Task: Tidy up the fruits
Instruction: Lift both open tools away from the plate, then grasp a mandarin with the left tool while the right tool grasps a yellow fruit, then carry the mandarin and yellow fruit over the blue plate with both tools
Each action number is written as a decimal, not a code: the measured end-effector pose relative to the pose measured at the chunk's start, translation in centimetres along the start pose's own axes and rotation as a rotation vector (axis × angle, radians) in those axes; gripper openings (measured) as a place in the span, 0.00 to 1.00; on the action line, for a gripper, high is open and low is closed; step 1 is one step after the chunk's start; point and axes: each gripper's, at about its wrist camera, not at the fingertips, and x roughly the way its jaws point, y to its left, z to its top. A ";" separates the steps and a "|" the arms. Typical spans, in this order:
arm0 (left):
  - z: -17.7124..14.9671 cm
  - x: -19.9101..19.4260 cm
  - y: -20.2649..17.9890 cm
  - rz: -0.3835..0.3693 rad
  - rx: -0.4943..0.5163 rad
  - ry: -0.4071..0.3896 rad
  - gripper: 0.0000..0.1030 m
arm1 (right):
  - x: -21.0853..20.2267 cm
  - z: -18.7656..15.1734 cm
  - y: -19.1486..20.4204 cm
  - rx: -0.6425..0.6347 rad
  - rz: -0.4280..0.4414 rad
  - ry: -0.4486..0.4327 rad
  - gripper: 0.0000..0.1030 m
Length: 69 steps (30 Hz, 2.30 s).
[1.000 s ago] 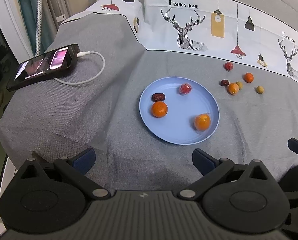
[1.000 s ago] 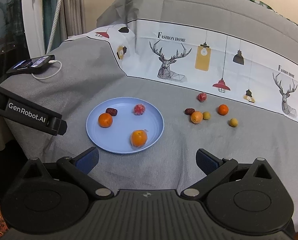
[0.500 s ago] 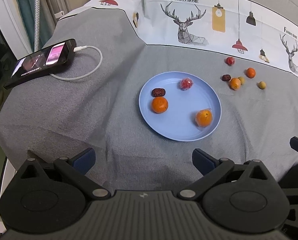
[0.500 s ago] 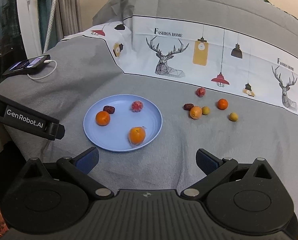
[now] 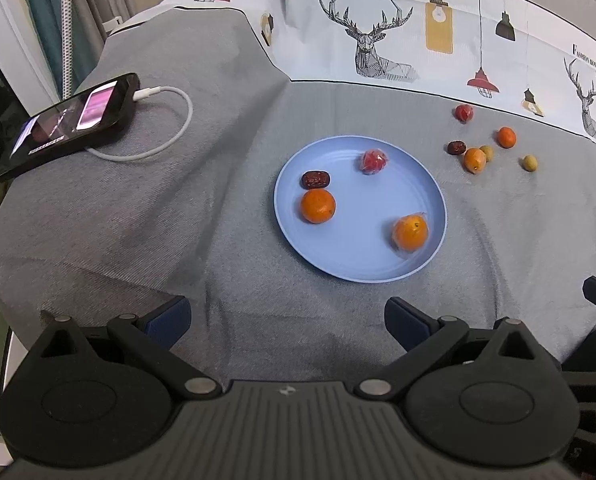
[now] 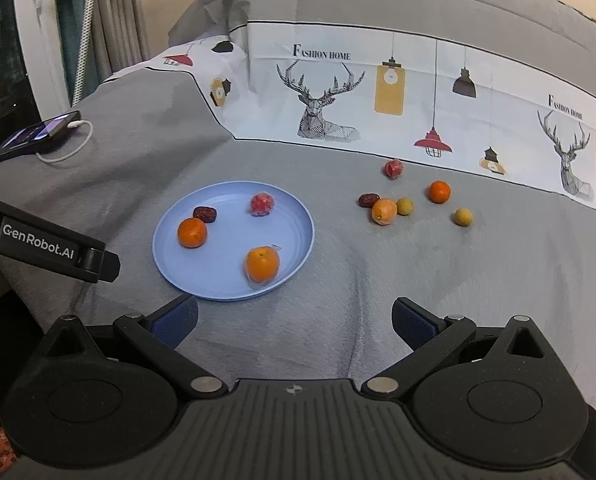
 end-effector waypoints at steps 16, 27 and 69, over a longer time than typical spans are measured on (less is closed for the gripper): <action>4.6 3.4 -6.3 -0.035 0.074 0.034 1.00 | 3.8 0.6 -8.6 0.141 -0.166 -0.013 0.99; 13.1 13.0 -17.2 -0.168 0.067 0.109 1.00 | 12.7 3.4 -20.1 0.143 -0.279 -0.029 0.99; 10.6 6.4 -14.3 -0.201 0.109 0.005 0.36 | 6.9 3.7 -13.7 0.075 -0.024 -0.060 0.28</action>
